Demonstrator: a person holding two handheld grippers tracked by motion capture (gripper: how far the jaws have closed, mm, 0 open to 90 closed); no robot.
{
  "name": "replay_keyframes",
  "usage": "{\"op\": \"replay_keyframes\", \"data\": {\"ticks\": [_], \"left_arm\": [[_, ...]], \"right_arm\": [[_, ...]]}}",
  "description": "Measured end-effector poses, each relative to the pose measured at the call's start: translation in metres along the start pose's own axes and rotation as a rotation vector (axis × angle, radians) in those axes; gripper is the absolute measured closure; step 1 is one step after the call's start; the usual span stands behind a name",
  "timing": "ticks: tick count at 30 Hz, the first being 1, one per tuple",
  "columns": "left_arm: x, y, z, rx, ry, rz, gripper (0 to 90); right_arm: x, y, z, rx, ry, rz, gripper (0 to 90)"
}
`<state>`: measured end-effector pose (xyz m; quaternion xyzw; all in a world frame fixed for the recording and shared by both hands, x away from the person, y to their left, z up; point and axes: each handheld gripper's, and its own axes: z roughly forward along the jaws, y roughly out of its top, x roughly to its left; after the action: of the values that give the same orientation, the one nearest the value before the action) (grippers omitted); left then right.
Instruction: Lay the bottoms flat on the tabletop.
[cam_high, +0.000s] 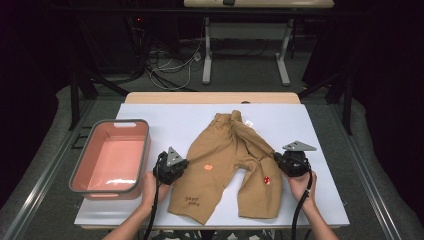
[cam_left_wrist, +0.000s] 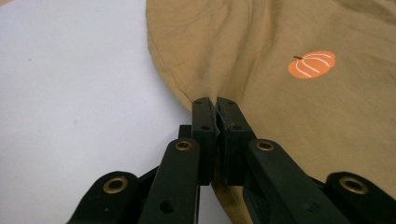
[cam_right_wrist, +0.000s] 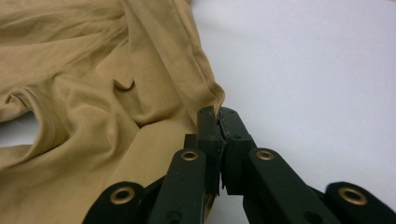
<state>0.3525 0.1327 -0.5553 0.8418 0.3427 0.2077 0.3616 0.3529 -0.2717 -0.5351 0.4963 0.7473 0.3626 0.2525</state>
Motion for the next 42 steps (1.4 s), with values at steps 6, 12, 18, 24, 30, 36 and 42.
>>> {"op": "replay_keyframes", "data": {"ticks": [6,12,18,24,30,36,42], "left_arm": [[0.000,0.002,0.004,0.020,0.005,-0.010,73.6],[0.005,0.010,0.008,0.007,0.020,-0.031,44.8],[0.015,0.020,0.018,-0.010,0.026,-0.075,35.0],[0.021,0.026,0.030,0.002,0.015,-0.115,32.1],[0.027,0.034,0.043,0.023,0.013,-0.127,39.6],[0.028,0.037,0.057,0.016,-0.011,-0.125,52.6],[0.031,0.035,0.060,0.029,-0.047,-0.115,75.7]], "right_arm": [[0.000,-0.001,0.005,0.030,0.004,-0.002,87.5],[0.001,-0.001,0.009,0.044,-0.004,-0.008,81.7],[0.004,0.002,0.010,0.033,-0.022,-0.019,69.6],[0.007,0.006,0.017,0.025,-0.036,-0.039,67.3],[0.009,0.014,0.021,0.001,-0.043,-0.056,76.0],[0.010,0.014,0.024,0.001,-0.040,-0.062,85.5],[0.004,0.011,0.025,0.009,-0.034,-0.026,87.5]]}}
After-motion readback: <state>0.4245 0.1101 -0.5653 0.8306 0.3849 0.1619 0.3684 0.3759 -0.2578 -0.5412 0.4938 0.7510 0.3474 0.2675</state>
